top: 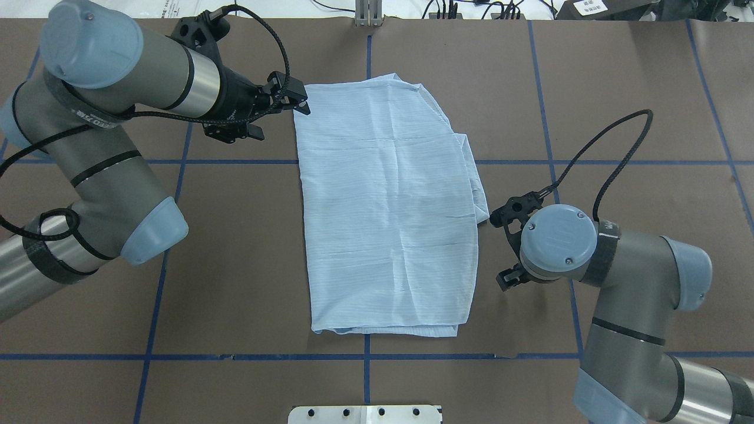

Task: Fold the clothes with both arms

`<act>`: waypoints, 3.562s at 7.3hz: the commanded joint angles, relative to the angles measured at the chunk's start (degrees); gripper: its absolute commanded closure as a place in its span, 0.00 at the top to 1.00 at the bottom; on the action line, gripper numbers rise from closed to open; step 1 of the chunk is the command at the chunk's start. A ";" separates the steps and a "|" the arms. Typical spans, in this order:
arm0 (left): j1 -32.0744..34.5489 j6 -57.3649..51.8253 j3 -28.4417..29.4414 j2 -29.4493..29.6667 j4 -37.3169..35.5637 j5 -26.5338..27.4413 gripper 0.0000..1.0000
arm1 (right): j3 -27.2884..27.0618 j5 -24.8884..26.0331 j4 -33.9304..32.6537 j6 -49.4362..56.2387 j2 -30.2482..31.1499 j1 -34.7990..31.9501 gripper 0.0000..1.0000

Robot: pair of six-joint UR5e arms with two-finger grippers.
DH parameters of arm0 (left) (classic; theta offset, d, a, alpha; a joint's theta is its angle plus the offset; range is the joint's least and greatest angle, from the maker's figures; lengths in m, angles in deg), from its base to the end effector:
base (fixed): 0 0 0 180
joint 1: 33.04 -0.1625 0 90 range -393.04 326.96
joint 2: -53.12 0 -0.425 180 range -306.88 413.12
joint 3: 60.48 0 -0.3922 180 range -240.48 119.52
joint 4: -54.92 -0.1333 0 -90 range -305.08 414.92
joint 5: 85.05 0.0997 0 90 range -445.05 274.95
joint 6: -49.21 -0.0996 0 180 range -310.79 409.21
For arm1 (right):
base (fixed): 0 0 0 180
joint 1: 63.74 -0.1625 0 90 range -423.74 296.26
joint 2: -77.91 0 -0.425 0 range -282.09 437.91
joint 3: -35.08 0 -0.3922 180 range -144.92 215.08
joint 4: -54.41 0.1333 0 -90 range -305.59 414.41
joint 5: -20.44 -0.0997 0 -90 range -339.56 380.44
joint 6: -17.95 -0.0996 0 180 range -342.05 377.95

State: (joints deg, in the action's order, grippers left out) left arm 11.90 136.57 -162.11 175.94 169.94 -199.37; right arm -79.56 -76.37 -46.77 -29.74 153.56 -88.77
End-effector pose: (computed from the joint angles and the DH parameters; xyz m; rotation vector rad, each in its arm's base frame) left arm 0.3810 -0.5105 0.1835 0.1426 1.2464 -0.3827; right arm -0.4420 -0.3405 0.3684 0.1726 -0.4702 -0.3241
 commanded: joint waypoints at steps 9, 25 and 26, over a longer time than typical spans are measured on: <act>-2.22 2.55 -1.47 0.14 -1.72 0.94 1.00 | 5.30 7.06 17.43 -98.36 -6.57 12.46 0.92; -14.20 13.39 -4.63 -3.11 -4.80 11.70 1.00 | 2.59 6.28 17.43 -96.01 -6.66 11.32 0.00; -19.05 18.15 -5.50 -3.29 -6.71 13.05 1.00 | 2.50 6.28 17.43 -96.01 -6.57 11.32 0.00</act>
State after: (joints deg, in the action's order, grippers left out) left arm -0.89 148.69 -166.72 173.15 164.75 -189.65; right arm -76.67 -70.12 -29.32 -125.71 146.91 -77.41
